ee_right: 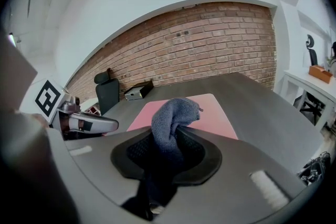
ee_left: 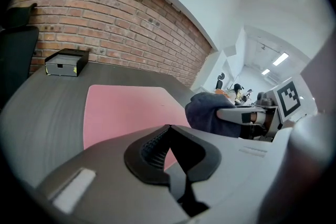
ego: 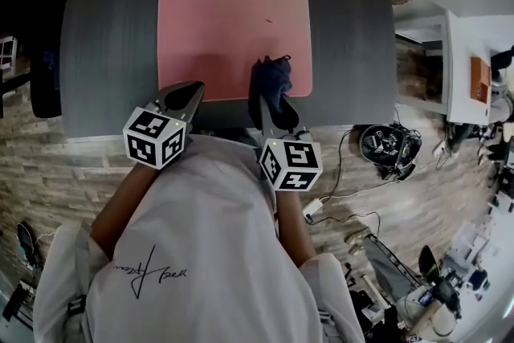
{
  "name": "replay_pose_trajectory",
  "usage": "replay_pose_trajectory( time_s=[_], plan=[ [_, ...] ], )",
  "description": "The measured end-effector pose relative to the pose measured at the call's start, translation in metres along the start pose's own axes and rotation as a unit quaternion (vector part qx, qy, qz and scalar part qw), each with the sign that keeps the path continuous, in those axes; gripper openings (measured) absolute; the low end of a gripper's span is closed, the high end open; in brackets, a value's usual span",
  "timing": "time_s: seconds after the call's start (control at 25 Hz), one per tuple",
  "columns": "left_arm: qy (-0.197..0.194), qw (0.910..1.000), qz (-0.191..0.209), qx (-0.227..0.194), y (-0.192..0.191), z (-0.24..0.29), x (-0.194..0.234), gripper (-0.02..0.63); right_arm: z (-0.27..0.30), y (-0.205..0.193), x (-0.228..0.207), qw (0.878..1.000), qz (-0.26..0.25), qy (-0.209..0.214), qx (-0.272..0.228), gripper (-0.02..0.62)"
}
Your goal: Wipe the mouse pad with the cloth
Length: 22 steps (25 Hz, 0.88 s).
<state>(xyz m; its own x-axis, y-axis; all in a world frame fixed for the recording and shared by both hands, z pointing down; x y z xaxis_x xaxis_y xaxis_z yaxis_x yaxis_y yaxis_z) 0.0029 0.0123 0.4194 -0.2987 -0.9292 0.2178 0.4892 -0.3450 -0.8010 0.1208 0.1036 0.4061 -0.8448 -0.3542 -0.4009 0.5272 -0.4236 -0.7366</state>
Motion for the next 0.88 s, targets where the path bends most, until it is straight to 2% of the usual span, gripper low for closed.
replay_pose_trajectory(
  time_s=[0.16,0.4,0.6,0.88],
  plan=[
    [0.025,0.9997,0.002,0.001,-0.004,0.004,-0.006,0.012,0.004,-0.002,-0.026,1.0,-0.006,0.002,0.017,0.094],
    [0.05,0.9983,-0.03,0.007,-0.018,-0.006,-0.004,0.012,0.019,0.005,-0.053,1.0,-0.007,-0.002,0.03,0.094],
    [0.07,0.9956,-0.061,-0.005,-0.024,-0.014,0.013,0.012,0.027,0.01,-0.076,0.998,-0.034,-0.033,0.038,0.094],
    [0.072,0.9963,-0.046,-0.01,-0.011,-0.008,0.024,0.012,0.033,0.025,-0.109,0.994,-0.056,-0.084,0.03,0.094]
  ],
)
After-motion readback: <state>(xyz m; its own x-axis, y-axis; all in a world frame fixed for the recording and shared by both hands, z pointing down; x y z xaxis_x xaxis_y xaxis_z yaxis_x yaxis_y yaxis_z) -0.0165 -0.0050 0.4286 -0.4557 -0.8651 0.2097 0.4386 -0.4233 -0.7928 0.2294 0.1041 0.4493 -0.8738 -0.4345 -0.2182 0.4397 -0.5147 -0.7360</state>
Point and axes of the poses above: the fingertips, and each gripper's own axes: z forward along the fingers, x to its left, y out of its top, the point moved 1 cm from there along -z, backward along the fingers, and after that the axes turned 11 degrees about z, right-handed, at the moved point
